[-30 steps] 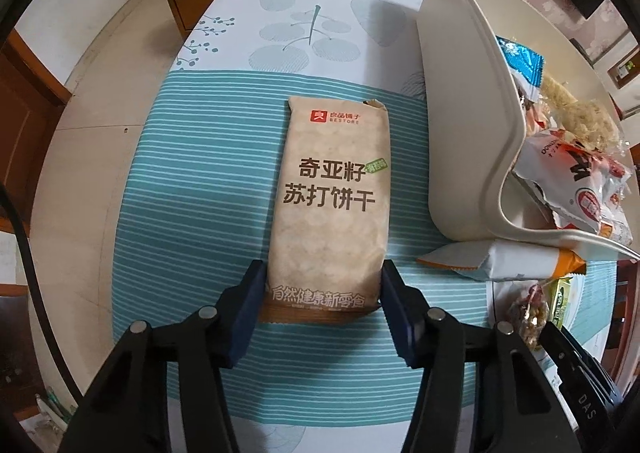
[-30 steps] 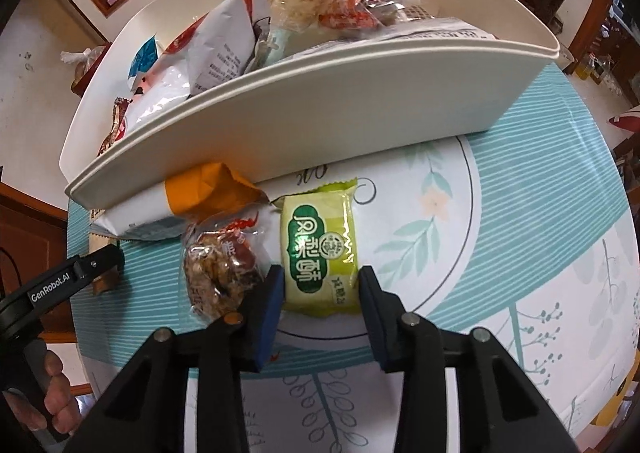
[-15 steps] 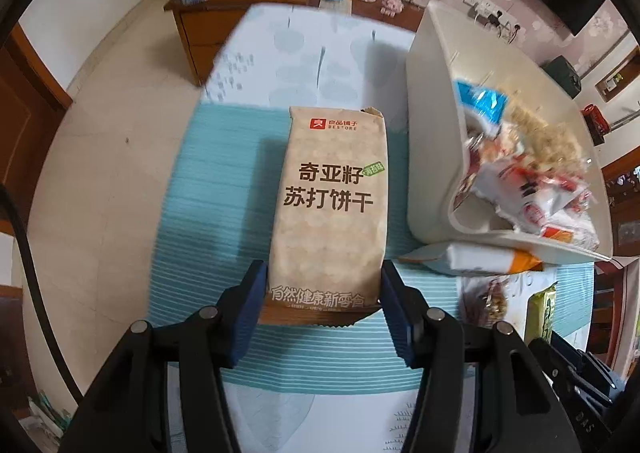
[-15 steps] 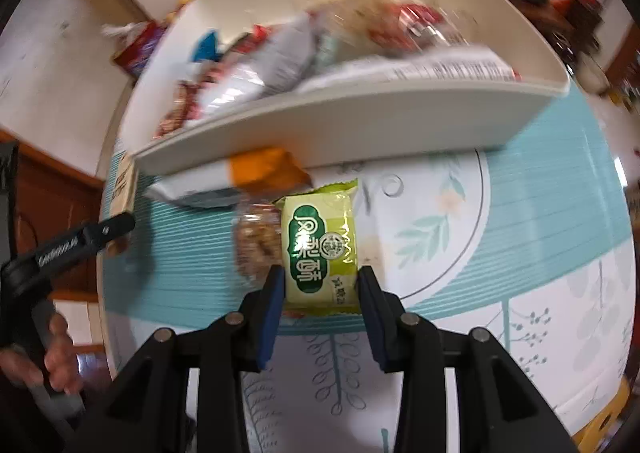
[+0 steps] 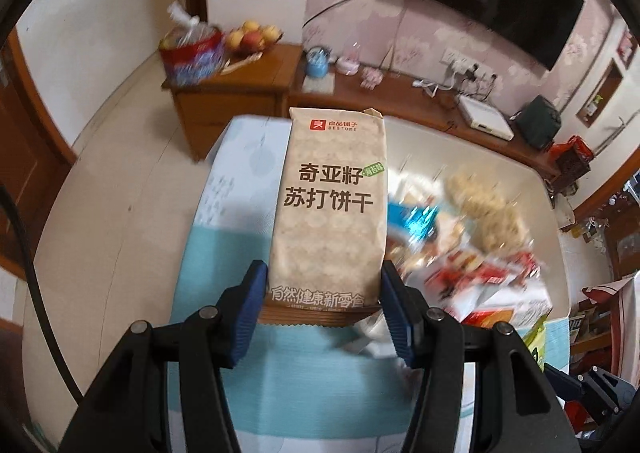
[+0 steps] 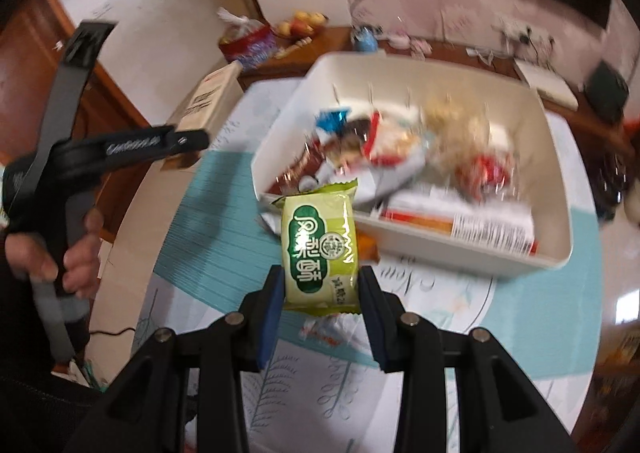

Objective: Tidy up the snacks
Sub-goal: 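Lift both packets over the tray and open both grippers to drop them in, then grasp clear nut packet with right gripper while left gripper moves to white-orange bar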

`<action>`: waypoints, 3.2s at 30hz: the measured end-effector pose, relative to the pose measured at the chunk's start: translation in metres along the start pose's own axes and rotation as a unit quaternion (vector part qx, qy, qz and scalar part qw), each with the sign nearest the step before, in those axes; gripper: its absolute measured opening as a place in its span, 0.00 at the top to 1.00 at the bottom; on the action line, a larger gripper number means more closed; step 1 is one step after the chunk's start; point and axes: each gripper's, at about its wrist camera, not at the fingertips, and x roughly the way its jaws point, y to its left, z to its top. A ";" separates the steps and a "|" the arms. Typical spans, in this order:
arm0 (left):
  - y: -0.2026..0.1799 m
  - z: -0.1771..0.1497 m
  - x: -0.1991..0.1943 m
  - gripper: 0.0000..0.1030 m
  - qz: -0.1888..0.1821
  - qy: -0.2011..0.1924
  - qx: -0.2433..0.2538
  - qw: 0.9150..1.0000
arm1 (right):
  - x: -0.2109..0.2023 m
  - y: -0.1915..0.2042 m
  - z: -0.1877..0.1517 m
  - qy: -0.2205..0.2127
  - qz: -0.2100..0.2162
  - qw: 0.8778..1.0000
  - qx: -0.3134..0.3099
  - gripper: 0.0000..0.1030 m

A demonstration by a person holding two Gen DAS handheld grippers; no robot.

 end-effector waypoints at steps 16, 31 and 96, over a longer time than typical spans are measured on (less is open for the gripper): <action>-0.100 0.026 0.022 0.46 -0.072 -0.020 0.059 0.995 | 0.011 -0.034 0.011 -0.071 -0.120 0.981 -0.138 0.63; -0.117 0.013 0.034 0.36 -0.077 0.010 0.050 0.996 | 0.019 -0.075 0.011 -0.072 -0.109 0.989 -0.071 0.52; -0.030 -0.098 0.086 0.36 -0.216 0.023 0.312 0.925 | 0.094 -0.001 -0.081 -0.007 -0.040 0.991 0.128 0.41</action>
